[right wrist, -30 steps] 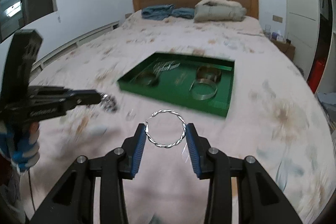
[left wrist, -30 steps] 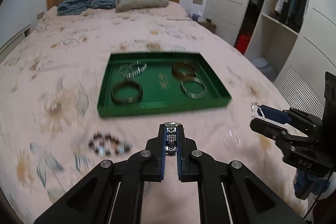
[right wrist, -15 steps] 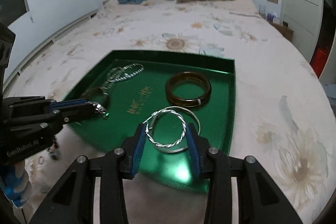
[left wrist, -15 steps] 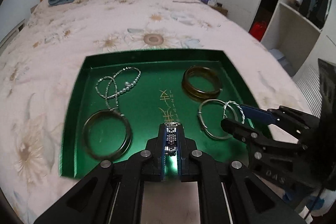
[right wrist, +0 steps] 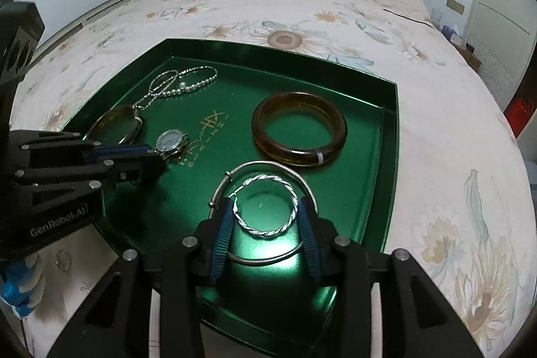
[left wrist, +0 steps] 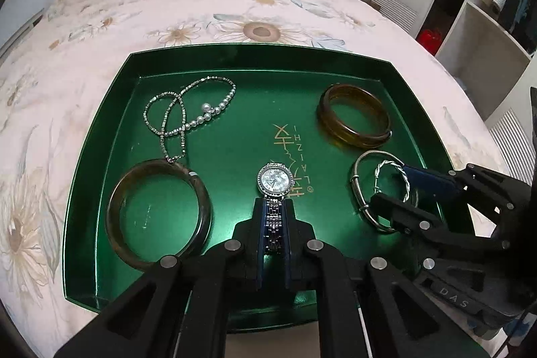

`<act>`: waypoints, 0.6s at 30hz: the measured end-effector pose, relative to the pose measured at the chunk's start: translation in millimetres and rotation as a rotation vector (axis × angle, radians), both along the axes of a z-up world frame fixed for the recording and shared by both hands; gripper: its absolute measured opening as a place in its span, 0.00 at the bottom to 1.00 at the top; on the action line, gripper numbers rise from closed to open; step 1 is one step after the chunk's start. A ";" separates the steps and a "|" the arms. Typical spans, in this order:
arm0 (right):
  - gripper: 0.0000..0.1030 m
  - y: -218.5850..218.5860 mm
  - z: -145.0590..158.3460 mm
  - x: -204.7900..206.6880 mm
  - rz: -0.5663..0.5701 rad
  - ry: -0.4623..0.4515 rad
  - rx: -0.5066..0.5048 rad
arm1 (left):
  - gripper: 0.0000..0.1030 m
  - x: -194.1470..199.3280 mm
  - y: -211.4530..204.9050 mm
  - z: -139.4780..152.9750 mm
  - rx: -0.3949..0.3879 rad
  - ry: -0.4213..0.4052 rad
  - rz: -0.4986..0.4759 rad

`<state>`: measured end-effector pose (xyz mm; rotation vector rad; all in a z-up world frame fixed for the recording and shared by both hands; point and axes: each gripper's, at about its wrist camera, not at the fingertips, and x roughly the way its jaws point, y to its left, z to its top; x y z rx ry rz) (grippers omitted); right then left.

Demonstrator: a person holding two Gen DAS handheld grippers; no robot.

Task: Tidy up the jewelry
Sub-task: 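Carry the wristwatch and silver hoop into the green tray and open both tools, then lift both open tools out of the tray back toward the loose jewelry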

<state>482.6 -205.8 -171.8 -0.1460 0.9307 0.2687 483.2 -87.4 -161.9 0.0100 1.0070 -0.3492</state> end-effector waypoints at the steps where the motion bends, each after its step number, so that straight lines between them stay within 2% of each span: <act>1: 0.37 0.2 0.4 0.1 0.000 0.002 -0.002 | 0.08 0.1 1.4 1.1 -0.007 0.001 0.005; 3: 0.37 -0.9 2.3 -0.1 -0.007 0.011 0.006 | 0.11 -1.3 5.6 5.6 -0.024 -0.002 0.014; 5: 0.37 -1.1 6.0 -2.2 -0.011 0.008 0.006 | 0.18 -4.6 11.4 13.6 -0.041 -0.010 0.021; 7: 0.38 -2.6 13.7 -5.3 -0.017 -0.003 0.010 | 0.37 -12.1 18.2 25.9 -0.055 -0.028 0.030; 9: 0.42 -5.1 23.6 -10.5 -0.026 -0.014 0.026 | 0.44 -22.4 25.2 41.0 -0.056 -0.055 0.050; 13: 0.42 -10.2 45.3 -24.3 -0.051 -0.041 0.037 | 0.44 -51.9 36.1 73.1 -0.046 -0.108 0.050; 18: 0.43 -15.8 90.8 -63.2 -0.077 -0.106 0.056 | 0.45 -97.1 55.8 120.3 -0.033 -0.200 0.080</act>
